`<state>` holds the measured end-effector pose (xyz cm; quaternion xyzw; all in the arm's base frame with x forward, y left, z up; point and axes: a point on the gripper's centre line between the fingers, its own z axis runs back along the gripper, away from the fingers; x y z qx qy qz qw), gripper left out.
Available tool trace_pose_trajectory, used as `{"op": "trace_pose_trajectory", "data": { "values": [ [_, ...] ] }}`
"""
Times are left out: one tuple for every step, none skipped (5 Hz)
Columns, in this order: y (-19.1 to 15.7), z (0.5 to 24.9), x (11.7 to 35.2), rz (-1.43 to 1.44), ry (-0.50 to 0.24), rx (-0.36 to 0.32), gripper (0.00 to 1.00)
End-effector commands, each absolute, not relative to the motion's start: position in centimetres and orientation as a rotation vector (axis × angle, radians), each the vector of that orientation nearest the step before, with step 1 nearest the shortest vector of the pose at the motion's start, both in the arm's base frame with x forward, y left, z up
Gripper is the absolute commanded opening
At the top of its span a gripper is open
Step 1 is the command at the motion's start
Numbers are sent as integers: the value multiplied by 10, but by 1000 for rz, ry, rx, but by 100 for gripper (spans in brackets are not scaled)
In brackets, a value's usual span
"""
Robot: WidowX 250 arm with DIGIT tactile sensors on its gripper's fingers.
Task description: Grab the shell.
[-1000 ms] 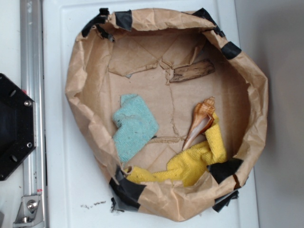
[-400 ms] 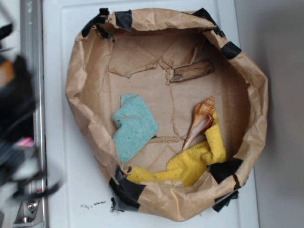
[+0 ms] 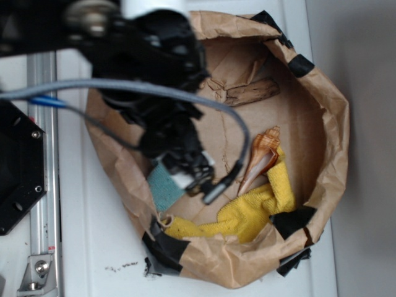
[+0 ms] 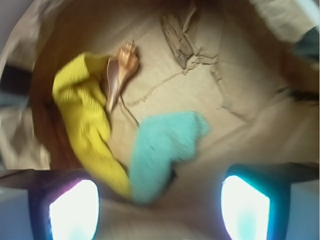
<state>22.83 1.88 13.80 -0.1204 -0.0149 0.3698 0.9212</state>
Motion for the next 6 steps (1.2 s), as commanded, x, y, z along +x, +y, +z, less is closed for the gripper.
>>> {"op": "trace_pose_trajectory", "data": {
  "values": [
    [29, 101, 280, 888, -55, -120, 100],
    [29, 83, 297, 869, -50, -74, 100],
    [24, 67, 303, 842, -41, -30, 100],
    [25, 70, 308, 833, -63, -61, 100],
    [32, 65, 313, 832, -60, -99, 100],
    [37, 77, 308, 816, -104, -161, 100]
  ]
}}
